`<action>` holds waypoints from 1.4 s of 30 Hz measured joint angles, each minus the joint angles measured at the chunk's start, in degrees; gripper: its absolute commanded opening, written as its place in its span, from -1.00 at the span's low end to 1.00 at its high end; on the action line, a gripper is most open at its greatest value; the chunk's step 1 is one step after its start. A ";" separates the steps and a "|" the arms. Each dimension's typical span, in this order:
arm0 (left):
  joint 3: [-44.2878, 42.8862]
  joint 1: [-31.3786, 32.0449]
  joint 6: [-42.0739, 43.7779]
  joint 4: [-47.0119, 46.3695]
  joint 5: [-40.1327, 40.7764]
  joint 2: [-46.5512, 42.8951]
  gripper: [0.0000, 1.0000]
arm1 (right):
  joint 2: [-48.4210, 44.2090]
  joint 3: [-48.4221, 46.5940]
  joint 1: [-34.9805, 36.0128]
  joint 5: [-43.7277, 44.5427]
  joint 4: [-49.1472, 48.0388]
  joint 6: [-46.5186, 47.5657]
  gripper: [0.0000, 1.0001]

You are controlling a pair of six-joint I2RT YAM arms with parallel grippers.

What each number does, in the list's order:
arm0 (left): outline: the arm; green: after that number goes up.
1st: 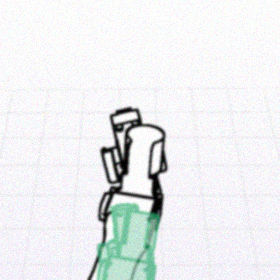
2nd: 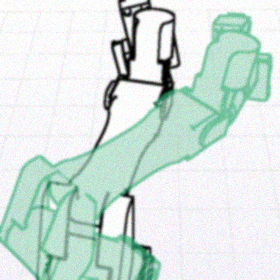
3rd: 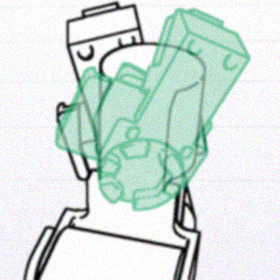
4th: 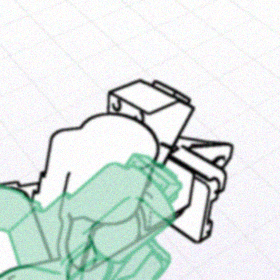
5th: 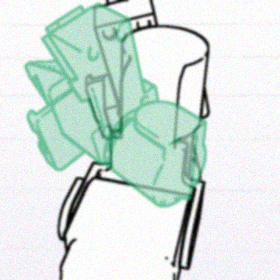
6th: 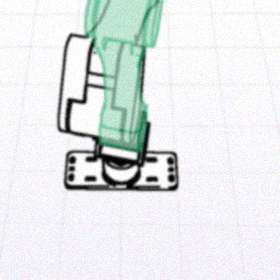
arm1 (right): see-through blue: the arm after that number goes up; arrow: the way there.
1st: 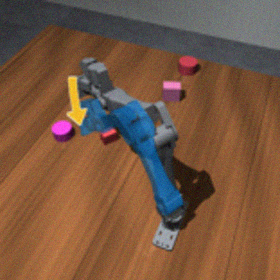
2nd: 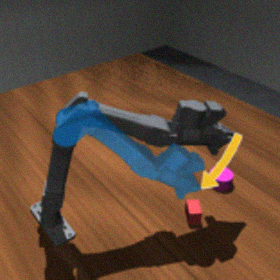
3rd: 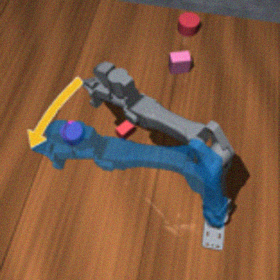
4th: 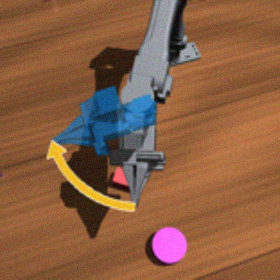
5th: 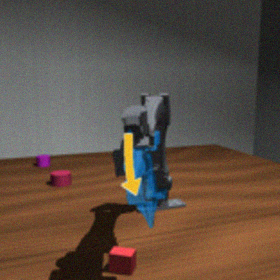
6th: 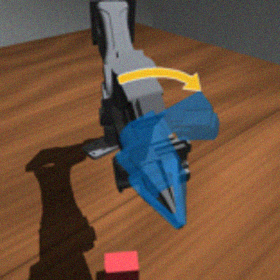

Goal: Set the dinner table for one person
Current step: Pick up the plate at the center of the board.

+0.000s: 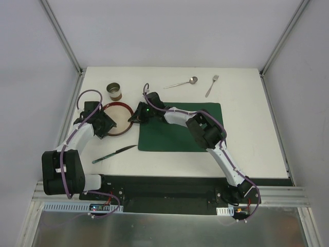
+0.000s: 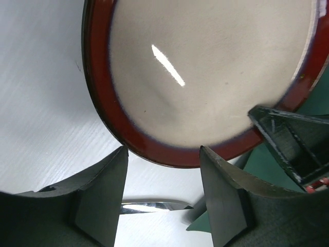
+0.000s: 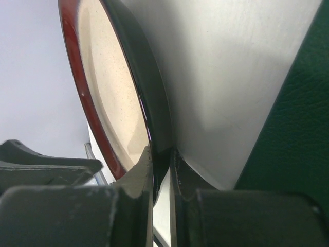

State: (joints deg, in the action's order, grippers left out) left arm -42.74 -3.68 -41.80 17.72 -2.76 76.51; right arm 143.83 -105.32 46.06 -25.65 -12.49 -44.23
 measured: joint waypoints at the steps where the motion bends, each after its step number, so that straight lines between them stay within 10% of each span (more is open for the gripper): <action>1: -0.07 0.00 0.04 0.07 0.22 -0.83 0.11 | 0.02 -0.57 0.02 0.00 0.90 0.61 -0.99; 42: -0.59 0.39 -0.55 -3.87 4.37 0.63 -0.02 | -5.99 -9.81 -9.20 3.74 30.77 16.48 -0.99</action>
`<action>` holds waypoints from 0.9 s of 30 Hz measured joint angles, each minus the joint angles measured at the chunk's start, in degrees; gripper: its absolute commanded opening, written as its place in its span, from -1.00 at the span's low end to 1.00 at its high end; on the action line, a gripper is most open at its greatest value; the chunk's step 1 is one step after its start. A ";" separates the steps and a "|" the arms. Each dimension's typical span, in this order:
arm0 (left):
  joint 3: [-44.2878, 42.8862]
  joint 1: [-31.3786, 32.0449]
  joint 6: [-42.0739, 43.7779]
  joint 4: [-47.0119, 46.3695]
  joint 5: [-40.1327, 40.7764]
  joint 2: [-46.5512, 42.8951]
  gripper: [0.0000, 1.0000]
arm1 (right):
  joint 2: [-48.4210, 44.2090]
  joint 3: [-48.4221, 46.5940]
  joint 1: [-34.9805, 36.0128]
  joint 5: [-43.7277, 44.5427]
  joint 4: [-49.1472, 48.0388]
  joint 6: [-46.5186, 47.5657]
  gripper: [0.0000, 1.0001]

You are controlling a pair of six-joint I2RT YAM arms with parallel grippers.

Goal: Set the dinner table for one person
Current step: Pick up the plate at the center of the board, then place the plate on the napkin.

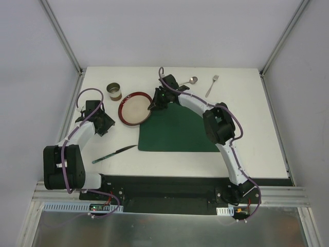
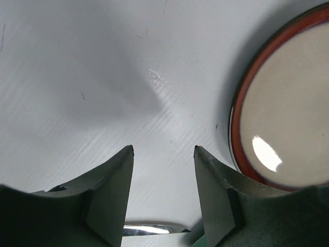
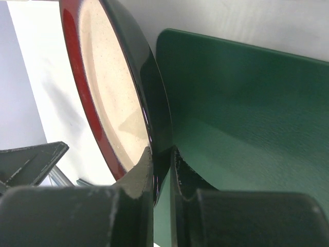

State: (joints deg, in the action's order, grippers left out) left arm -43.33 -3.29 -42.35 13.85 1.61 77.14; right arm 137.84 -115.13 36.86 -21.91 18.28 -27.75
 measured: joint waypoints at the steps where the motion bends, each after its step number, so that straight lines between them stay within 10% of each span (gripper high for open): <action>1: 0.00 0.00 0.02 -0.22 0.09 0.66 -0.03 | -0.66 0.42 -0.28 0.33 0.61 0.46 -0.99; 27: -1.57 2.62 3.17 -4.02 2.40 6.78 -0.06 | -6.95 6.25 -2.27 3.06 3.65 3.21 -0.99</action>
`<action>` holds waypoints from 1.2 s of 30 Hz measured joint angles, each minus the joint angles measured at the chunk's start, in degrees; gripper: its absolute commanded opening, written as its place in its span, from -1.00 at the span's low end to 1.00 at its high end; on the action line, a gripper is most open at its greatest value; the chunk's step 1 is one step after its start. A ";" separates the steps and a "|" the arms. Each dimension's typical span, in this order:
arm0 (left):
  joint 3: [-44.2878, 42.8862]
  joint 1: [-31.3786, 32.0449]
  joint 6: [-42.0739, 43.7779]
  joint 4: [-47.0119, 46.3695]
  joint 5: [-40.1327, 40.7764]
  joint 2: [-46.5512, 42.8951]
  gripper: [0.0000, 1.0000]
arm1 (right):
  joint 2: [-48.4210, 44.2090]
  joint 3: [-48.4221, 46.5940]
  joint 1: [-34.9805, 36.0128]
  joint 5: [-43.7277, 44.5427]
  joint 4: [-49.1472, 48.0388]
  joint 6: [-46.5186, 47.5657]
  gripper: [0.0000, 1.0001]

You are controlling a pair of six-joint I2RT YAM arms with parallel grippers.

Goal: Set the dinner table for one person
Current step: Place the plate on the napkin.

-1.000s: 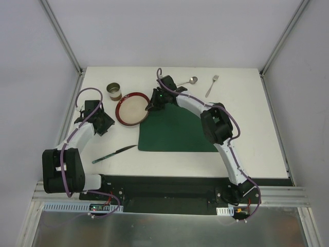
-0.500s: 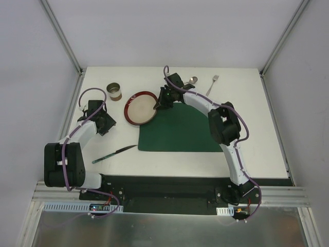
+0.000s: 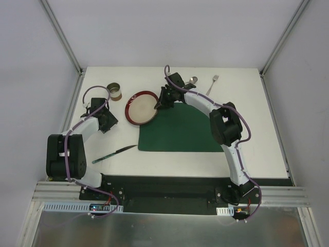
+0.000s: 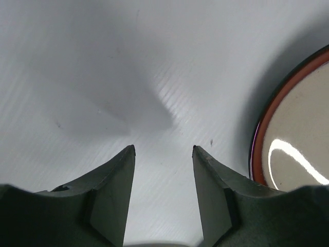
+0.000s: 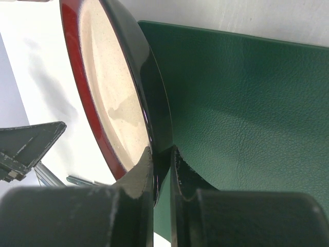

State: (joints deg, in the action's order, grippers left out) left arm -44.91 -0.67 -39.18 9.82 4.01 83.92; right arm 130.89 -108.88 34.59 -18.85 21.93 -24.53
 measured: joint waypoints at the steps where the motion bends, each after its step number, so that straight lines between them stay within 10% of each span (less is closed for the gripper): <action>1: -0.50 0.00 0.15 -0.59 -0.50 0.81 -0.06 | -0.13 0.00 0.00 0.07 0.00 0.02 -0.99; 17: -4.07 1.73 2.12 -24.24 -23.54 15.67 -0.18 | -0.87 1.99 -0.72 -0.68 -0.61 0.55 -0.99; 36: -3.19 1.70 -1.16 -38.18 -31.34 22.08 -0.36 | -2.12 3.32 -2.69 -0.04 -0.63 0.35 -0.99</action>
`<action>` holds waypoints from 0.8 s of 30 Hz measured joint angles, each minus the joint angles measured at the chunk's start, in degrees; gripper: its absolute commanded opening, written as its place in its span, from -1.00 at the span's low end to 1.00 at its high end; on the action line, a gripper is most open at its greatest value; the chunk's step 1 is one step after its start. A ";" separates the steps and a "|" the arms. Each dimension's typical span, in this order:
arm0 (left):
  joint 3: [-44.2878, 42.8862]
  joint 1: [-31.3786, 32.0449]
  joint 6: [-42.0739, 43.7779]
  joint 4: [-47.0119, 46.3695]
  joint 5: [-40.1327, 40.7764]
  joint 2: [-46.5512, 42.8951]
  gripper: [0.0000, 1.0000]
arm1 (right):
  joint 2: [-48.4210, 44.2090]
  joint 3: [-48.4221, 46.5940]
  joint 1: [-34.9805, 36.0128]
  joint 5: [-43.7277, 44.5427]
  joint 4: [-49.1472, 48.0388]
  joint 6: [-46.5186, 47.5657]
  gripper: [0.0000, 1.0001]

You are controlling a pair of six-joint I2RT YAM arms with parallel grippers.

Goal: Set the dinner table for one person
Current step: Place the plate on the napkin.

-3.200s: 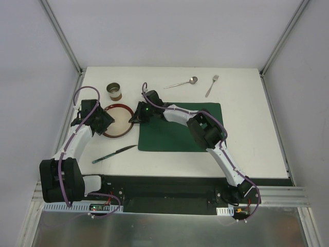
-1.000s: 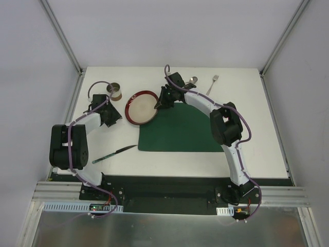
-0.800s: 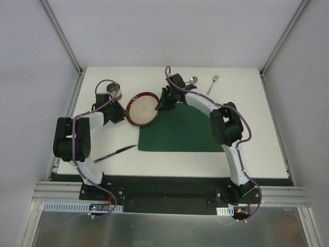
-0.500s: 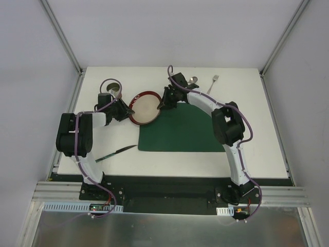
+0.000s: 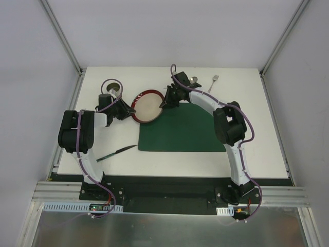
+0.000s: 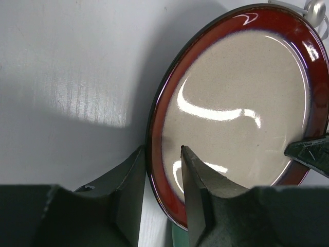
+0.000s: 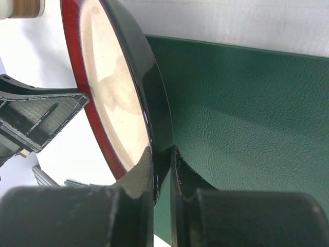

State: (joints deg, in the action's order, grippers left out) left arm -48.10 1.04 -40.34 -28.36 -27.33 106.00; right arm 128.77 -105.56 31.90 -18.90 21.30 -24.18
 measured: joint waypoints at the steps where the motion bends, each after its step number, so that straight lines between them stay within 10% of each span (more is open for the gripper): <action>1: 0.00 0.00 0.00 -0.11 -0.13 0.04 -0.36 | -0.02 0.00 0.00 0.02 0.00 -0.09 -0.99; 24: 0.00 -0.70 0.00 -5.46 -1.33 2.01 -0.33 | -0.55 6.51 0.24 -0.98 -12.79 -7.37 -0.99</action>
State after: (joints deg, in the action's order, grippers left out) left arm -48.10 0.34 -40.34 -33.82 -28.67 108.01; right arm 128.22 -99.04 32.14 -19.88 8.51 -31.55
